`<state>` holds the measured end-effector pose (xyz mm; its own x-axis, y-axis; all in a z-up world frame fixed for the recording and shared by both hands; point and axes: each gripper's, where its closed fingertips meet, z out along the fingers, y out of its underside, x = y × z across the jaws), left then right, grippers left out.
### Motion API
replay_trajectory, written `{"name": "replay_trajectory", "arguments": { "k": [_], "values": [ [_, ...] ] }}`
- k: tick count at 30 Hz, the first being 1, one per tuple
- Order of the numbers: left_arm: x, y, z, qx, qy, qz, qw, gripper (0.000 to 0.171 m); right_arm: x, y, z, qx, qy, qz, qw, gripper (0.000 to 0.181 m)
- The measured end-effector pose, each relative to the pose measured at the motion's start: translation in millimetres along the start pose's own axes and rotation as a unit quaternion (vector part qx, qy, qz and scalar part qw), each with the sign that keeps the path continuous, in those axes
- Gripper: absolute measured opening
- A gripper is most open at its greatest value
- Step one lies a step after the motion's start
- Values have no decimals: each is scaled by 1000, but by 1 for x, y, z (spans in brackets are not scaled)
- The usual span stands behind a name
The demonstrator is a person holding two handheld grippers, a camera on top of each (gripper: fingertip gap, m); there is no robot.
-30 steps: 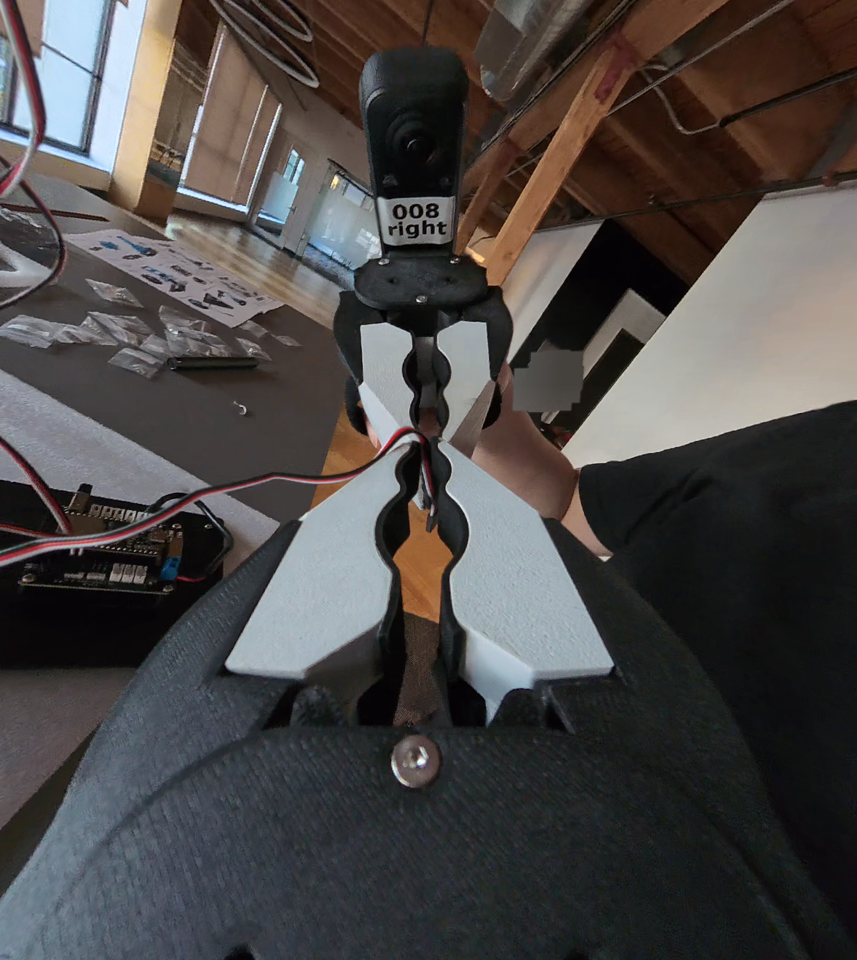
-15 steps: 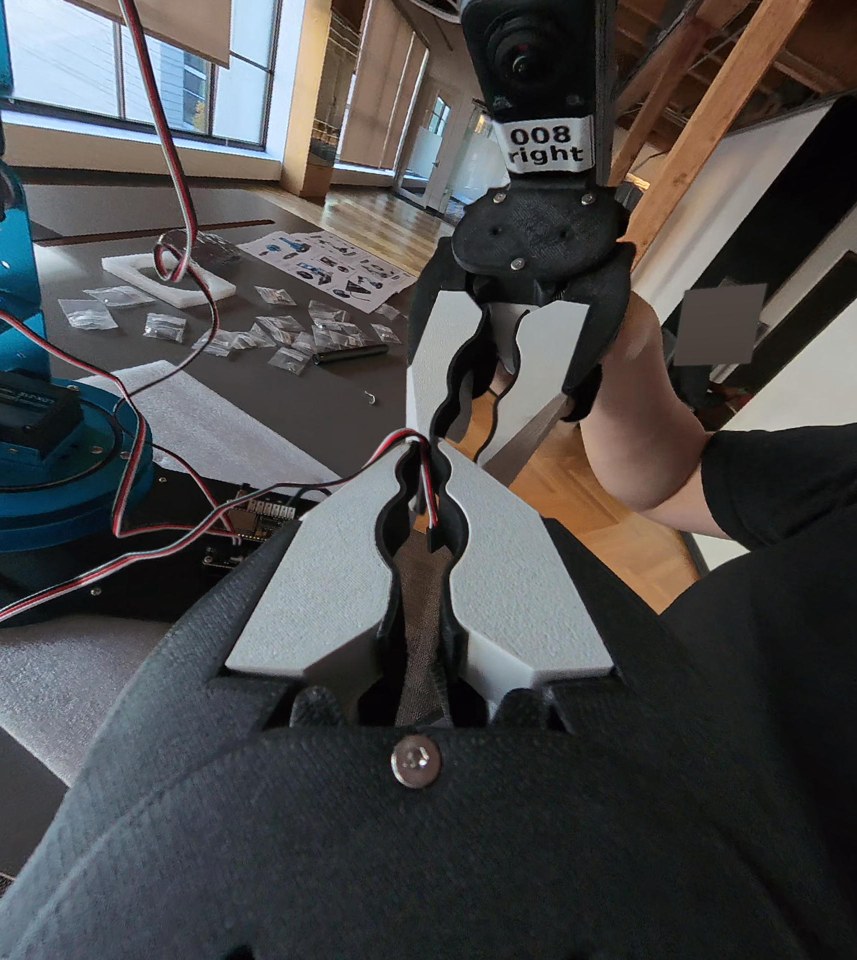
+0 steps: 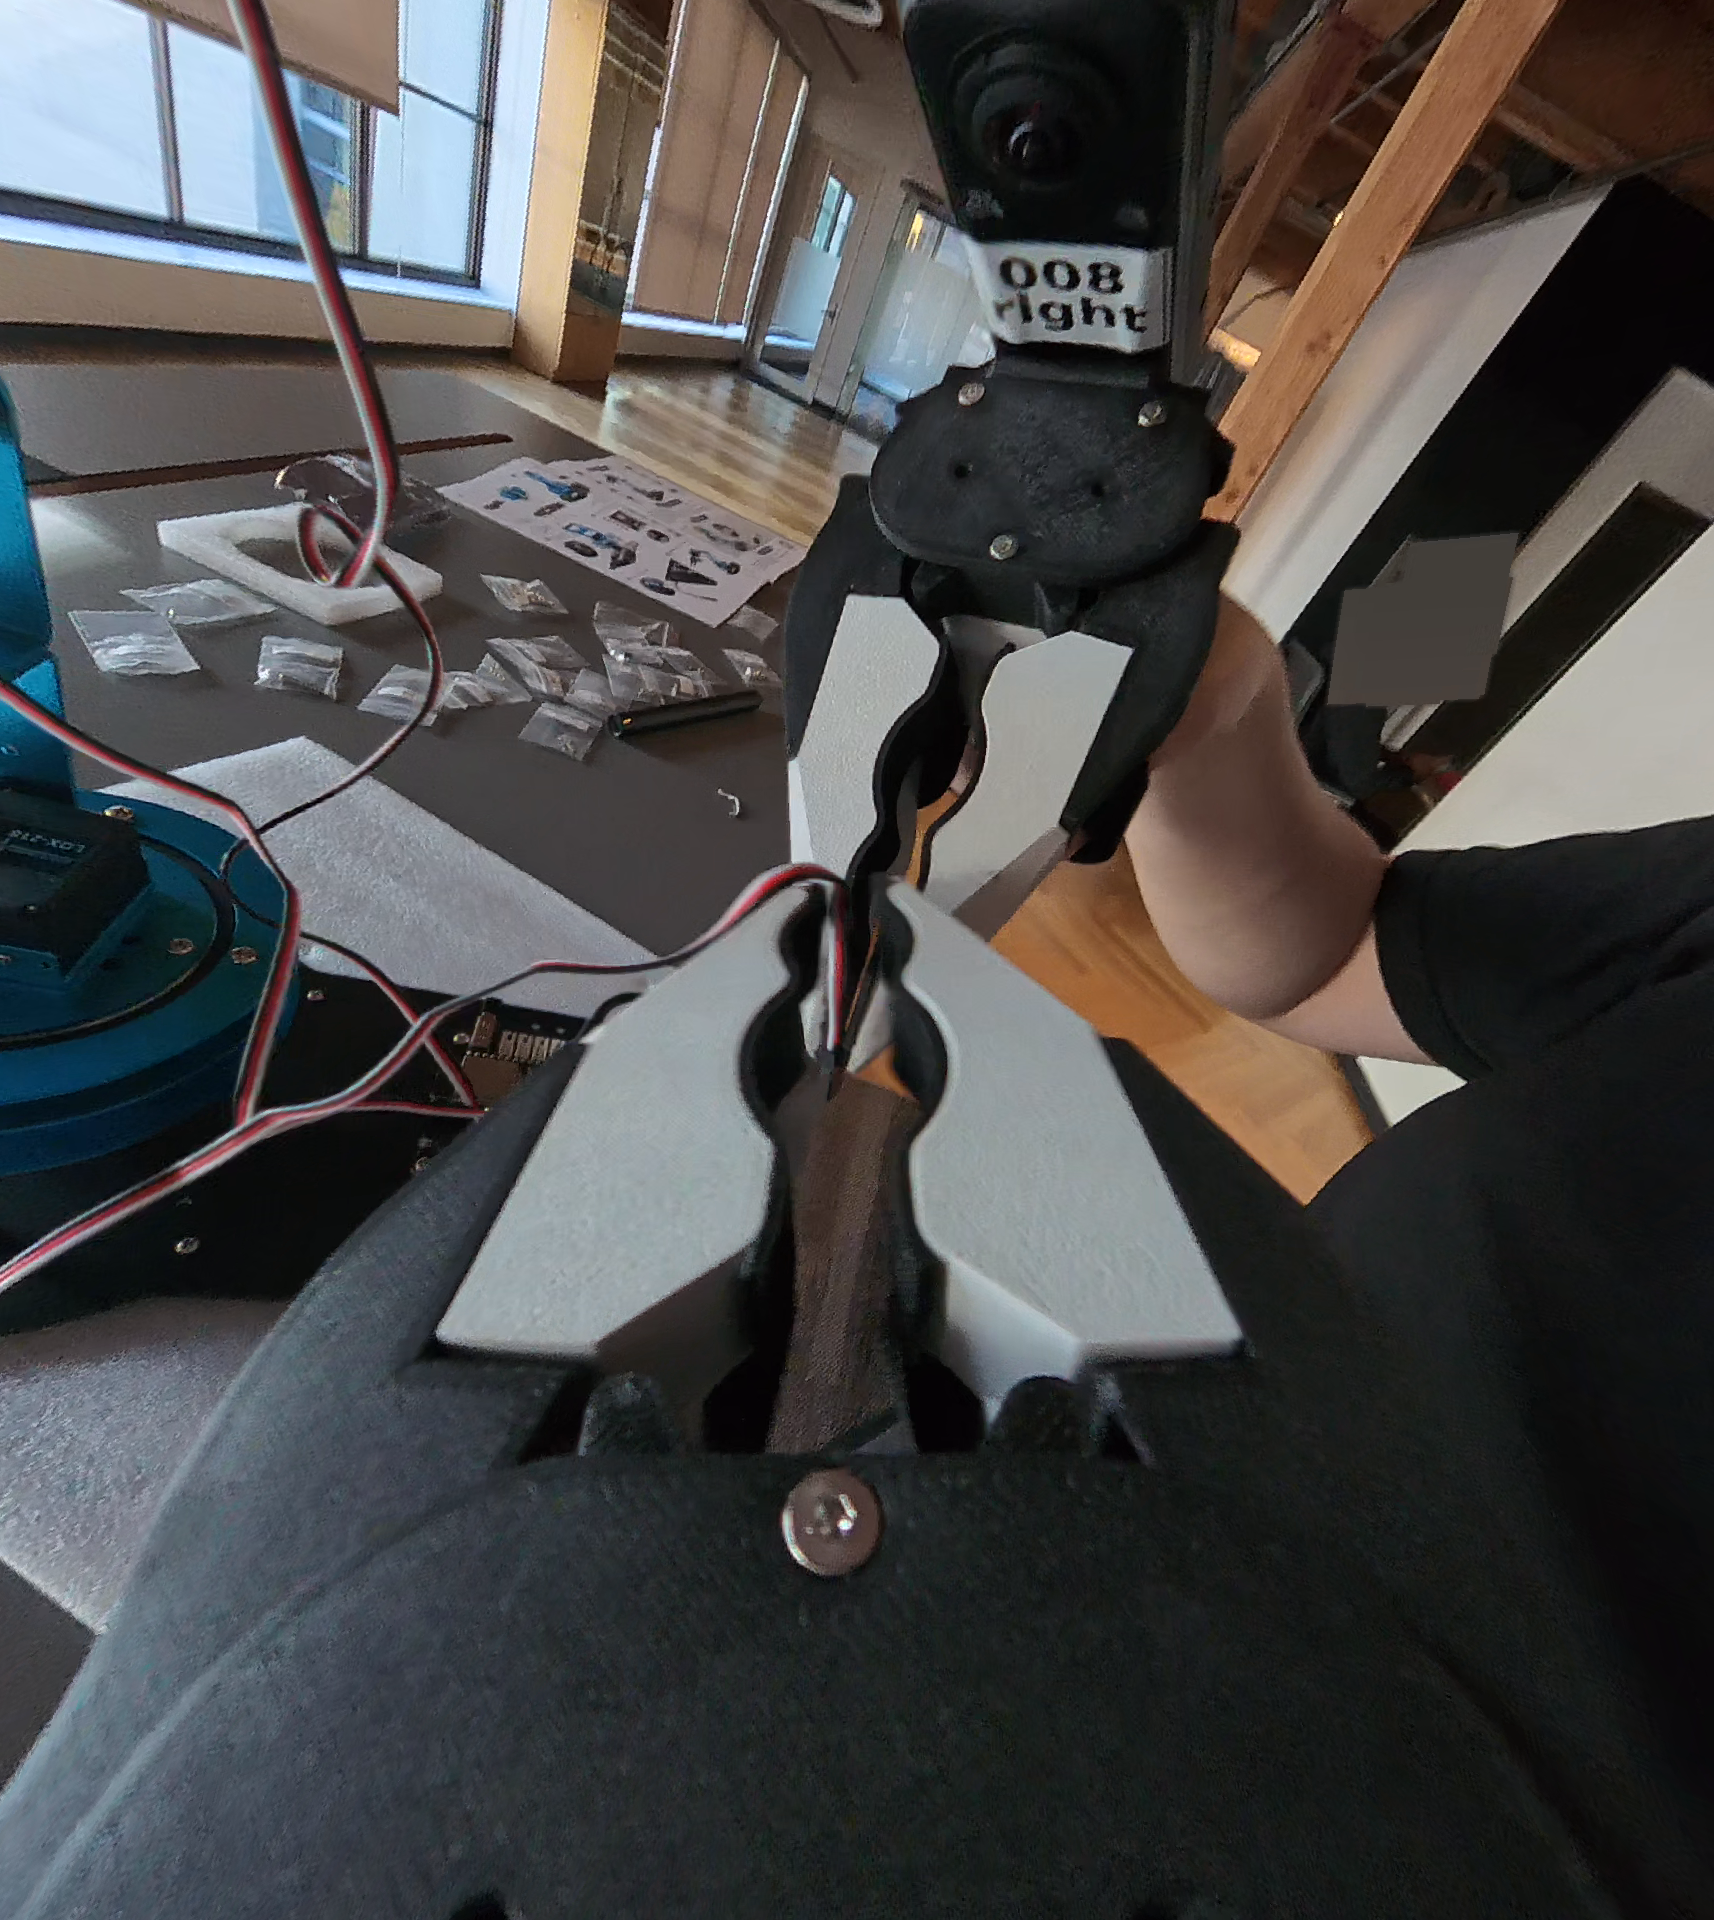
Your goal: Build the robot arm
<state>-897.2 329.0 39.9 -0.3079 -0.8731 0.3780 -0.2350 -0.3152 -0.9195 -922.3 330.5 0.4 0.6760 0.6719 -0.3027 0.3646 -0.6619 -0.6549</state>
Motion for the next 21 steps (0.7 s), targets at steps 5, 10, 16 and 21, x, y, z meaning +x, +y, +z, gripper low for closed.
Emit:
{"name": "replay_trajectory", "arguments": {
  "k": [5, 10, 16, 21],
  "values": [
    [-8, 22, -15, -2, 7, 20, 1000, 19, 1, -17, -13, 80, -40, -4, 996, 3],
    [-1, 32, -7, 8, 13, 52, 999, 15, -6, -26, -22, 135, -106, 12, 985, 3],
    [1, 24, -12, 35, 11, 62, 997, 9, -7, -24, -16, 136, -109, 0, 985, 3],
    [6, 25, -16, 36, 15, 76, 996, 1, -9, -22, -10, 134, -106, -15, 985, 3]
  ]
}}
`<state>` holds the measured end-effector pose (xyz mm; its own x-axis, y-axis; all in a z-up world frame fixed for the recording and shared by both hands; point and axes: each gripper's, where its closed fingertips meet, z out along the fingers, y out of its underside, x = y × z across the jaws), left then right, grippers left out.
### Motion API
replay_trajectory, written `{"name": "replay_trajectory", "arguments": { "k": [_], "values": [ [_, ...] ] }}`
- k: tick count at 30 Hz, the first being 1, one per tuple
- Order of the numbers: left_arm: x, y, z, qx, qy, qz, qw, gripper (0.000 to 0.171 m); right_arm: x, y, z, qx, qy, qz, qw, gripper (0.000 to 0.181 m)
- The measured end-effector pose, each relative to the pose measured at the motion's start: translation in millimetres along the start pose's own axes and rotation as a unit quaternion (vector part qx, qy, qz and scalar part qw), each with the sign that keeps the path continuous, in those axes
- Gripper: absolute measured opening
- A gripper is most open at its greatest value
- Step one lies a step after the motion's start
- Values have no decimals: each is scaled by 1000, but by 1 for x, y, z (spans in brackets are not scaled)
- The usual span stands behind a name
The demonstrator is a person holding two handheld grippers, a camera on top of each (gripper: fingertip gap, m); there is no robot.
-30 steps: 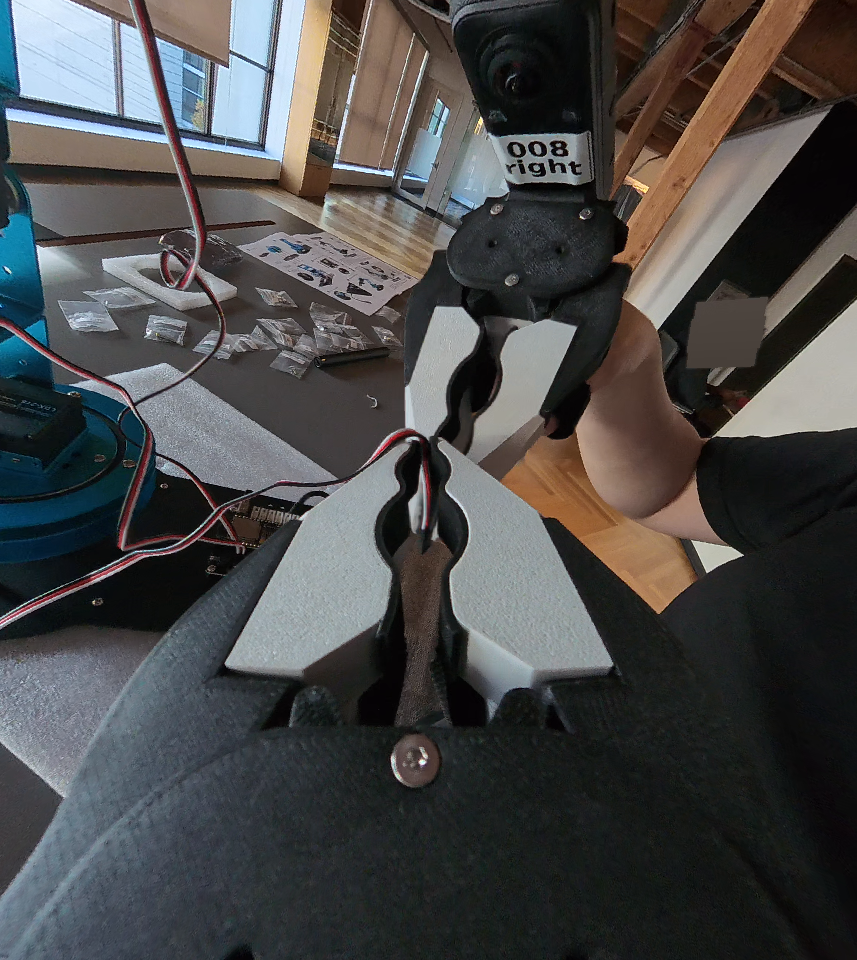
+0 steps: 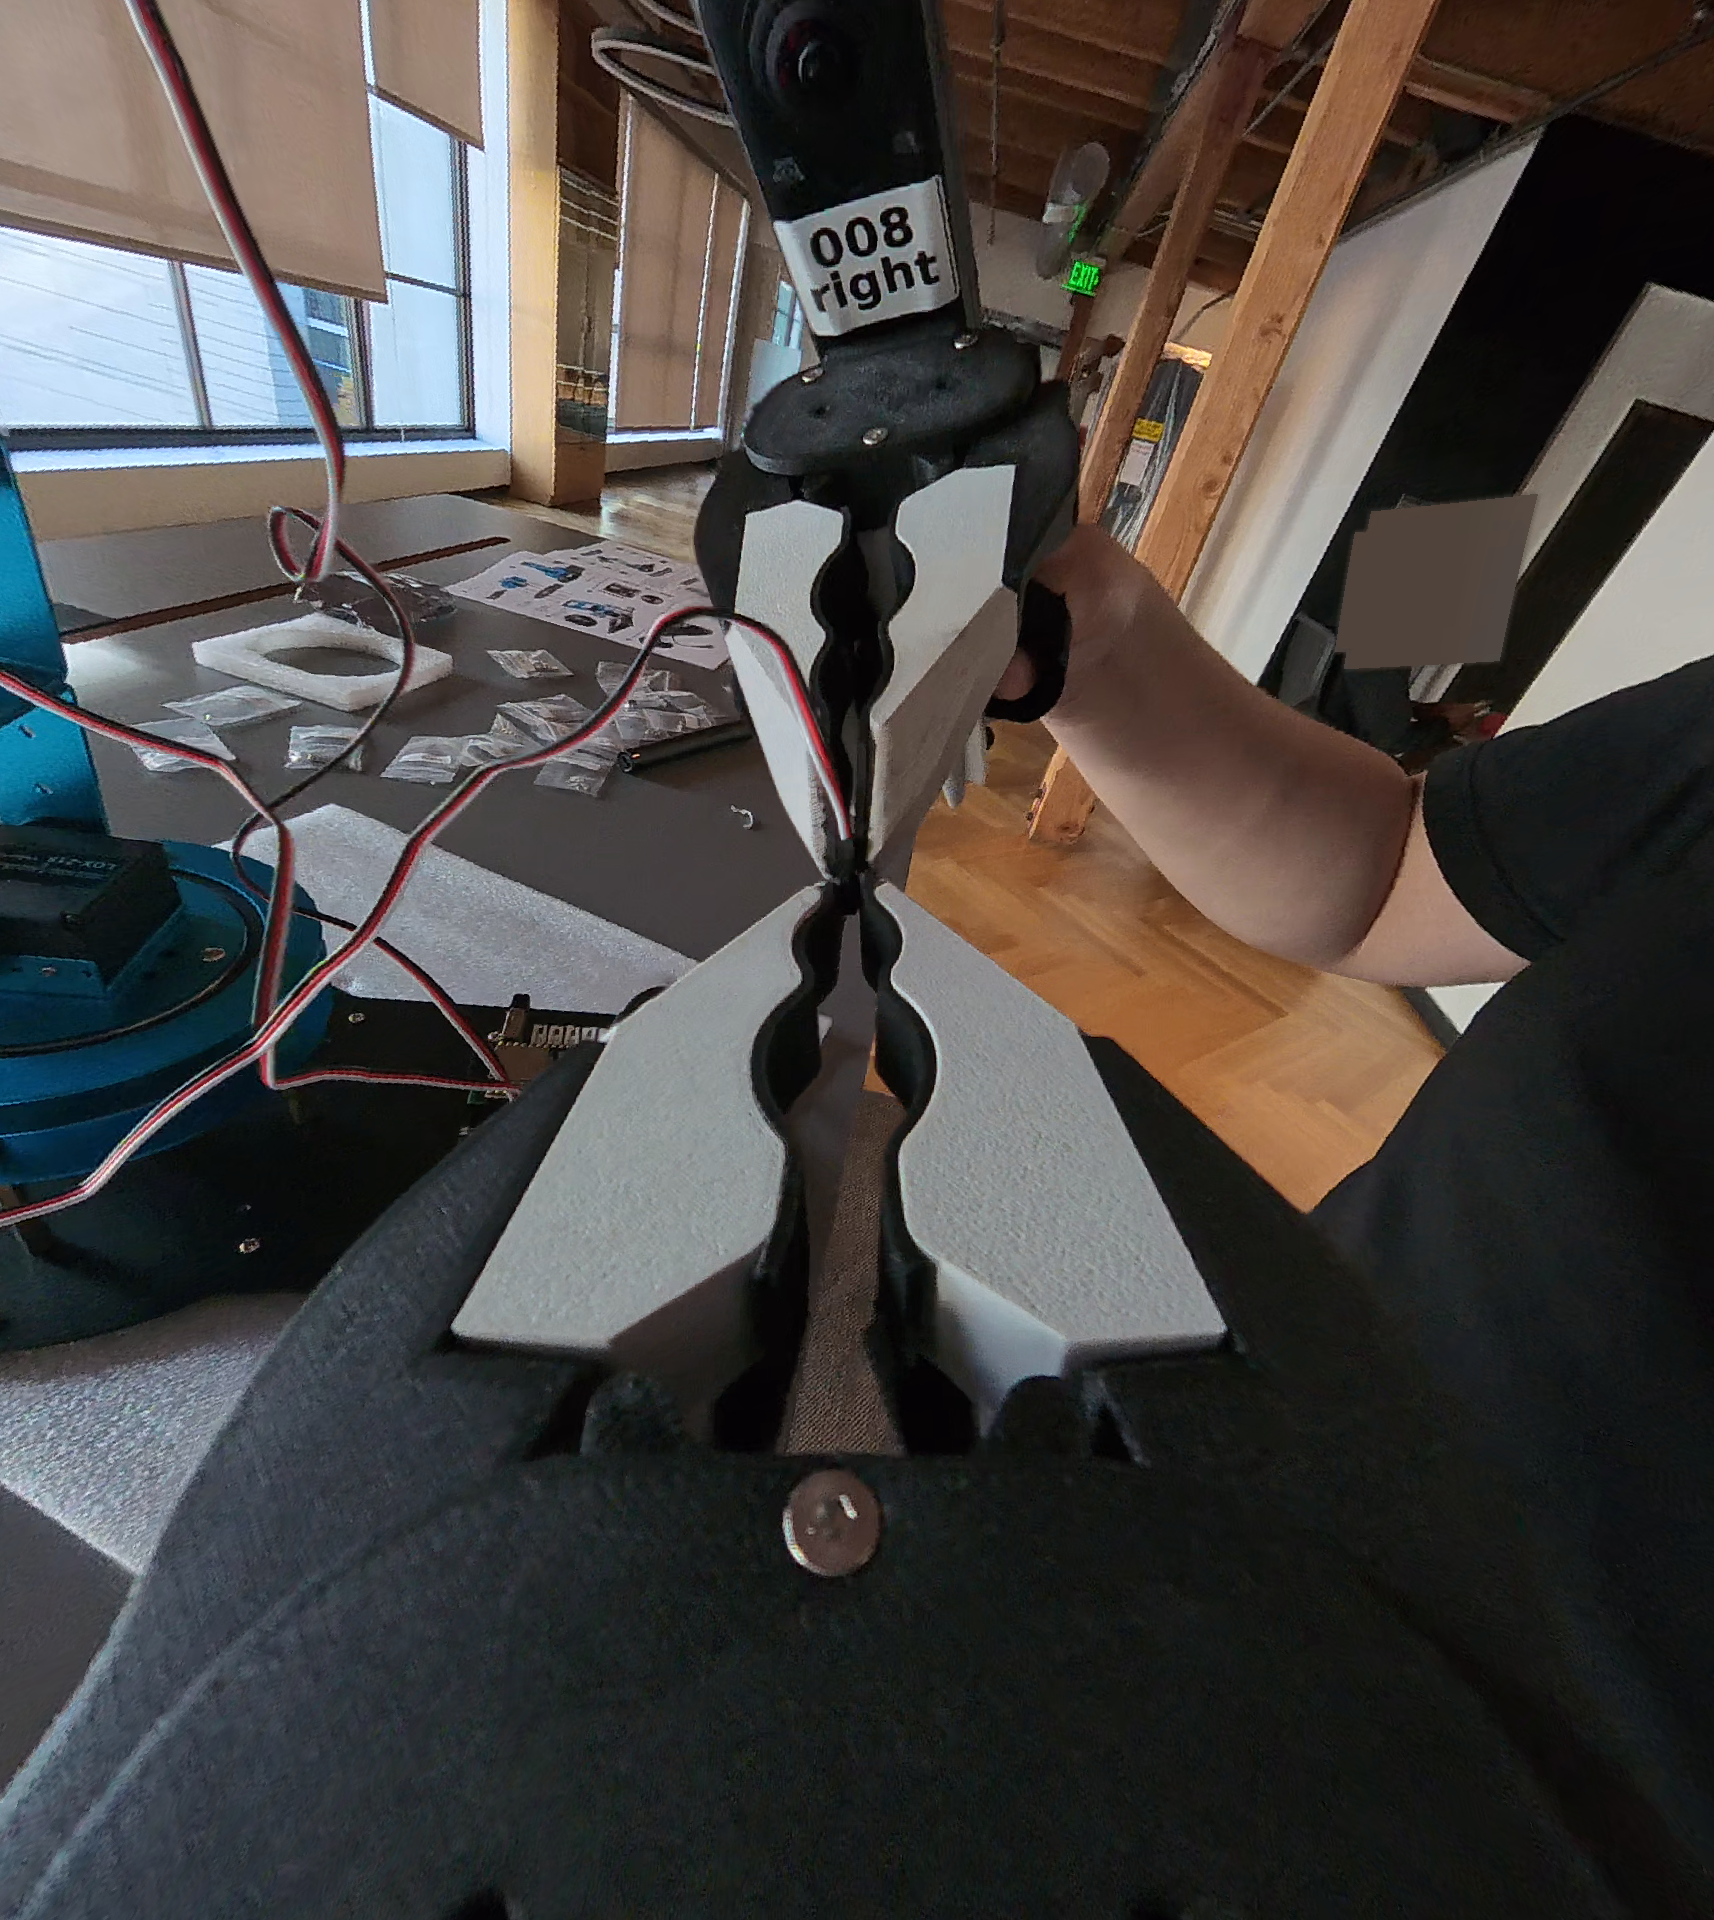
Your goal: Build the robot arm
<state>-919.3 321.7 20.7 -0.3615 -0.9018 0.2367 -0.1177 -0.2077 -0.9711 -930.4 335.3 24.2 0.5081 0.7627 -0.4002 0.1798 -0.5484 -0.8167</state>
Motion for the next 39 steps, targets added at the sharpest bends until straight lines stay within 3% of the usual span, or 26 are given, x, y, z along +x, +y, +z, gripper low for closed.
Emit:
{"name": "replay_trajectory", "arguments": {
  "k": [10, 35, 36, 38, 39],
  "values": [
    [-2, 13, -6, -54, -62, 84, 993, 1, -2, 2, 2, -11, 11, -35, 999, 8],
    [9, 31, 7, -110, -34, 86, 990, 1, -5, 29, 2, -128, 4, -79, 989, 1],
    [8, 31, 7, -108, -35, 86, 990, 4, -4, 30, 2, -132, 6, -84, 988, 1],
    [4, 32, 7, -101, -47, 83, 990, 26, 2, 30, 1, -138, 18, -96, 986, 1],
    [0, 33, 5, -101, -57, 81, 990, 27, 7, 31, -1, -141, 28, -104, 984, 1]
  ]
}}
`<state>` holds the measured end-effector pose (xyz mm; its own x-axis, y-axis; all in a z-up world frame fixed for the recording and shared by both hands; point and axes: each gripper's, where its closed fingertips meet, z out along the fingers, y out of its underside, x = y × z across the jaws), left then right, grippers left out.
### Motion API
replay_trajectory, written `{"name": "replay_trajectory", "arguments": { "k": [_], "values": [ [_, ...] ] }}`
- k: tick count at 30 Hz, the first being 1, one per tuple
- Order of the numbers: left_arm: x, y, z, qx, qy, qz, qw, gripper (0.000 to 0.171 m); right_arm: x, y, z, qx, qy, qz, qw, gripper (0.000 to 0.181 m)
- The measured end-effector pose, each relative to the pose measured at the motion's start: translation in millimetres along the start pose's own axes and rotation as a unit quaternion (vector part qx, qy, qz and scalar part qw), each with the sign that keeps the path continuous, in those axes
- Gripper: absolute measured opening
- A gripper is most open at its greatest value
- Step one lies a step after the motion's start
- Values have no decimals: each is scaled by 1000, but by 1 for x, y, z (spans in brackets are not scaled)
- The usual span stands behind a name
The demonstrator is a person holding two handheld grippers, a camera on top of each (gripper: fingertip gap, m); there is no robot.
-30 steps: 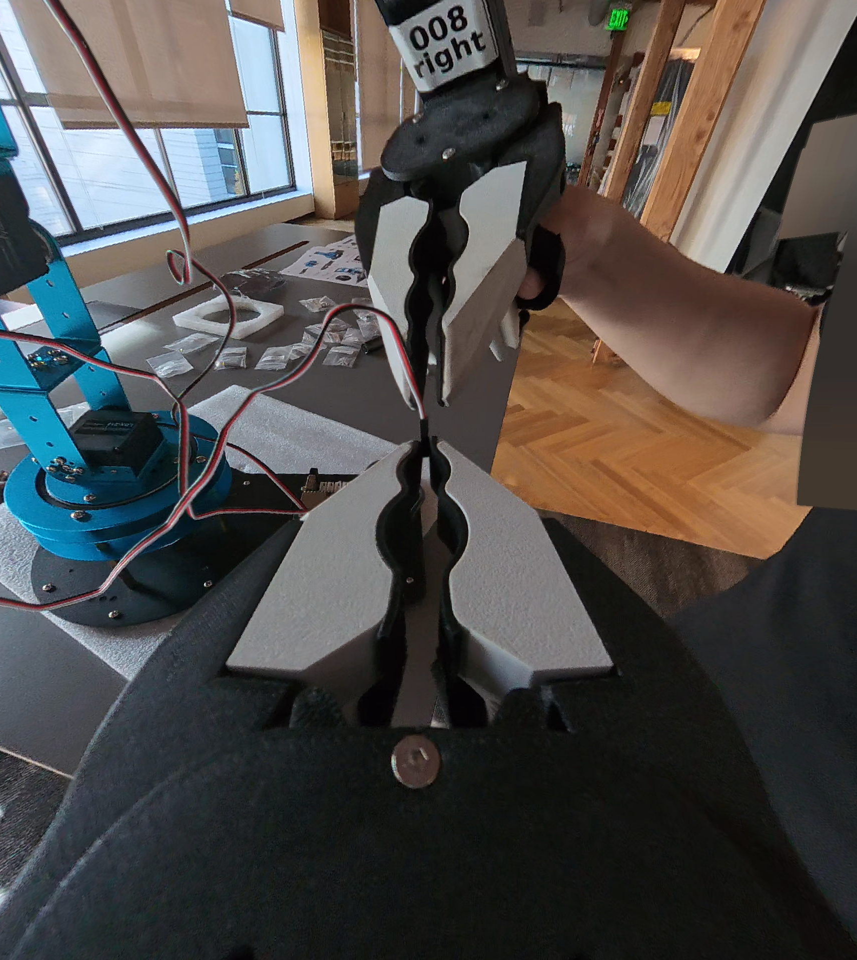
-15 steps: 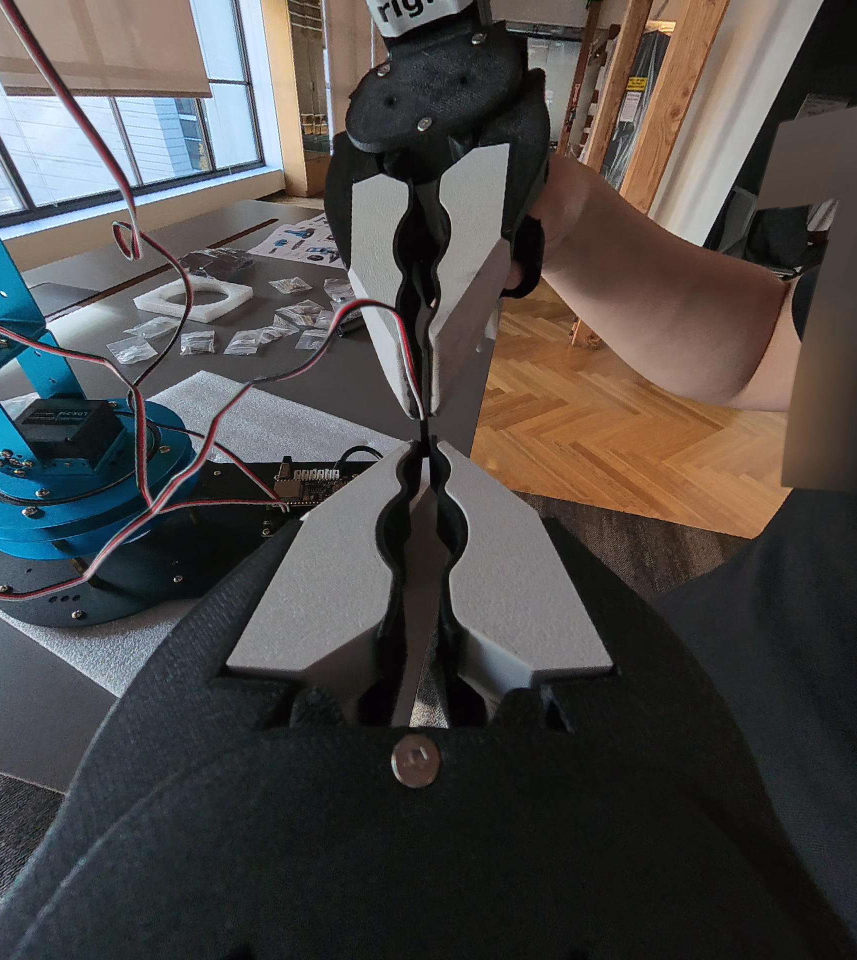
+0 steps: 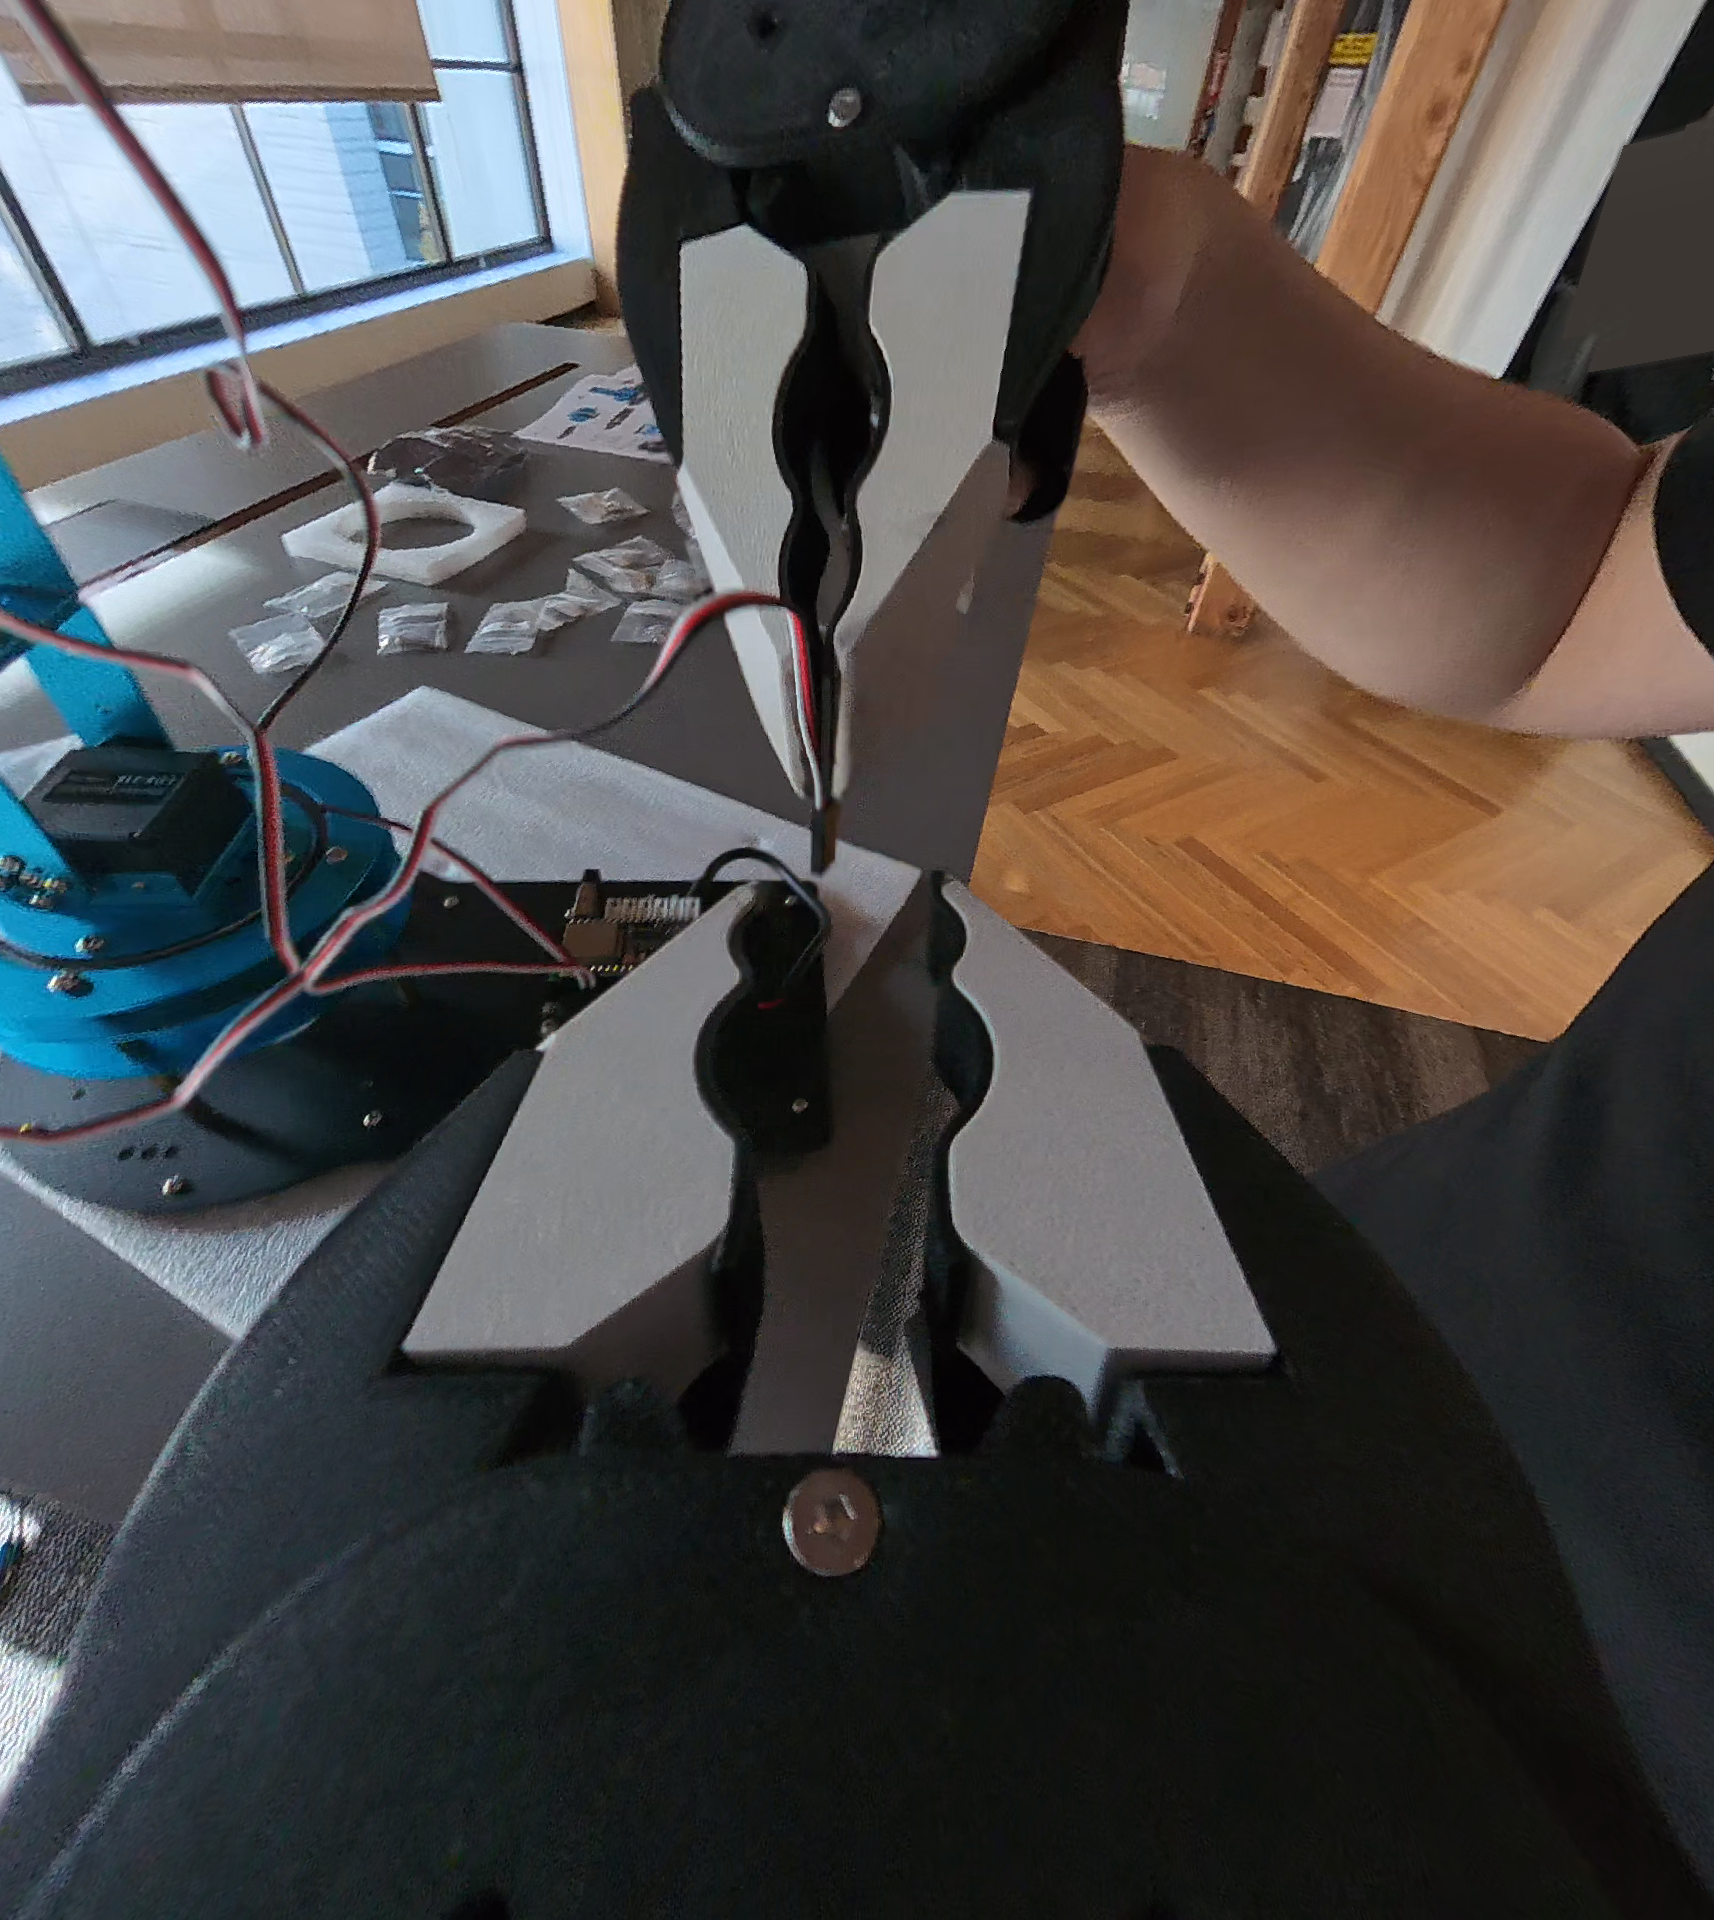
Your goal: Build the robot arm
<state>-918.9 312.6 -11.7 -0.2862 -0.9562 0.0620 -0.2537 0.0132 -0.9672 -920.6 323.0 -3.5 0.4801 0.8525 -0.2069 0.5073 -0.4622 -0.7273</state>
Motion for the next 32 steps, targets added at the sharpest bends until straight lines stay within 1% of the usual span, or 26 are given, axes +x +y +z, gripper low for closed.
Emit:
{"name": "replay_trajectory", "arguments": {
  "k": [3, 5, 8, 10, 12, 15, 19, 22, 23, 26, 29, 30, 32],
  "values": [
    [-8, 17, -7, -2, -15, -12, 1000, 21, 18, 10, -5, -22, 31, -25, 999, 1],
    [-14, 31, -9, 0, -21, -35, 999, 17, 34, 22, -8, -57, 48, -47, 996, 1],
    [-23, 49, -6, 0, -41, -92, 995, 14, 55, 39, -10, -102, 43, -73, 991, 2],
    [-24, 54, -3, 10, -62, -109, 992, 12, 70, 47, -10, -116, 33, -83, 989, 2],
    [-32, 62, 1, 11, -102, -117, 988, 12, 81, 52, -7, -118, 12, -90, 989, 1],
    [-51, 70, 6, 28, -172, -147, 974, 13, 88, 57, -1, -107, -18, -98, 989, 1],
    [-67, 74, 13, 58, -232, -178, 954, 17, 83, 62, 6, -99, -38, -118, 987, 2],
    [-75, 79, 17, 58, -254, -188, 947, 18, 84, 68, 11, -109, -38, -126, 985, 1],
    [-79, 82, 17, 58, -264, -195, 943, 15, 86, 70, 13, -112, -35, -129, 985, 2],
    [-90, 98, 11, 50, -296, -226, 927, 13, 90, 72, 16, -105, -28, -128, 986, 2],
    [-94, 115, 8, 41, -298, -230, 926, 12, 92, 72, 15, -101, -11, -140, 985, 1],
    [-94, 115, 6, 48, -292, -226, 928, 8, 91, 73, 15, -102, -8, -139, 985, 2],
    [-97, 112, -3, 68, -293, -224, 927, 8, 89, 74, 14, -105, -6, -134, 985, 2]
  ]
}}
